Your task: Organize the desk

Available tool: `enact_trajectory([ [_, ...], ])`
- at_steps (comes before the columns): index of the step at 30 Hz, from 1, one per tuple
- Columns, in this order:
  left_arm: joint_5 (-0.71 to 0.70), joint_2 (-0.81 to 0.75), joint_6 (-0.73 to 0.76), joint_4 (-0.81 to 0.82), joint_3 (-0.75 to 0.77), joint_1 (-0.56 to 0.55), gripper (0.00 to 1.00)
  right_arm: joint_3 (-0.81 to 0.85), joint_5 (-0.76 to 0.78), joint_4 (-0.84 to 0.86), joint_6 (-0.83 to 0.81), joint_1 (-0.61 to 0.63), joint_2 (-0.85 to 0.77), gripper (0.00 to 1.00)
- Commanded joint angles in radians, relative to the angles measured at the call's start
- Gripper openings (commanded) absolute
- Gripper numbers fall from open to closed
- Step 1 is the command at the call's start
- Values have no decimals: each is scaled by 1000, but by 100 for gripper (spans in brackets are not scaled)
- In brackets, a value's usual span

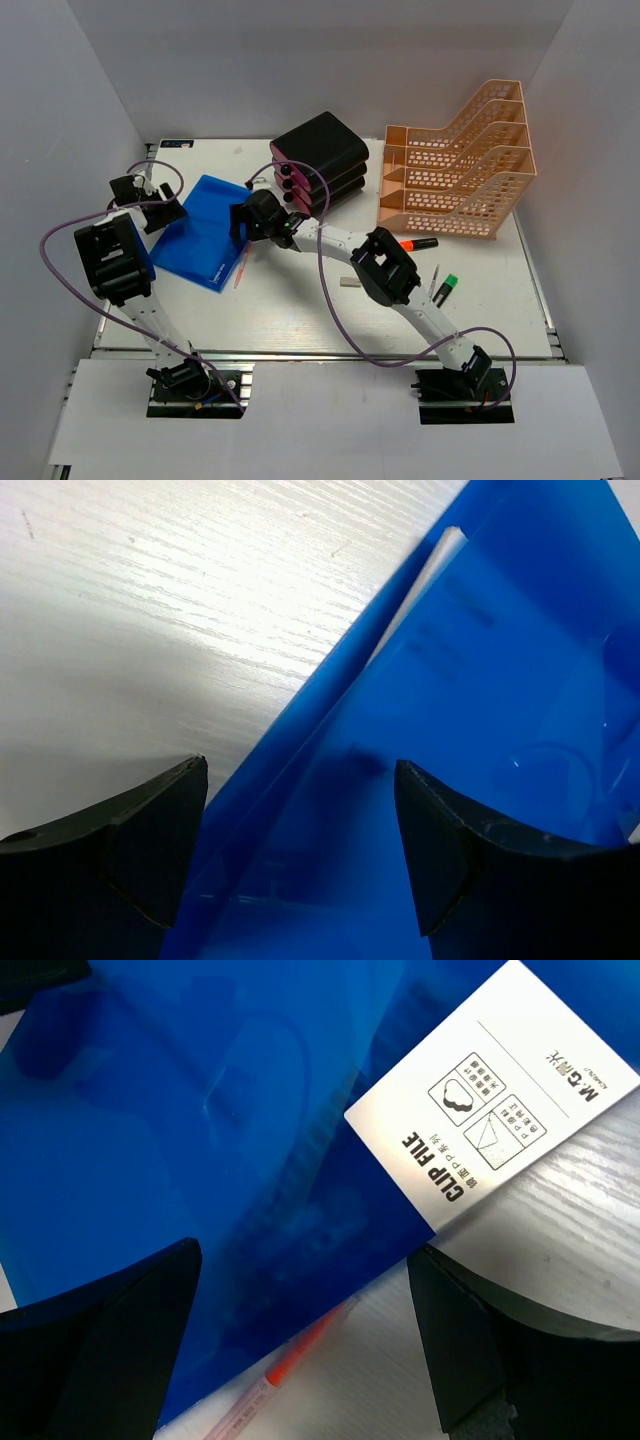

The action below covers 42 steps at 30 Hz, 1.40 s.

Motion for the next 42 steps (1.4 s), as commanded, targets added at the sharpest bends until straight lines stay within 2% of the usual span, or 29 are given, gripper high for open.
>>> enact_trajectory([
  [1, 46, 4, 1, -37, -24, 3, 84, 64, 2, -4, 38, 10, 53, 89],
  [7, 104, 21, -5, -57, -30, 3, 79, 110, -29, -15, 80, 8, 107, 89],
  [13, 128, 51, -11, -81, -43, 3, 74, 159, -127, -1, 138, 2, 156, 88],
  [21, 153, 65, -31, -83, -88, -16, 72, 180, -255, 85, 144, 1, 187, 85],
  [27, 135, 119, -23, -165, -62, -16, 71, 189, -344, 120, 149, -2, 211, 82],
  [38, 190, 154, 0, -230, -47, -25, 71, 199, -368, 106, 163, 4, 234, 81],
  [42, 196, 153, 11, -247, -45, -25, 71, 214, -363, 108, 147, 5, 244, 74],
])
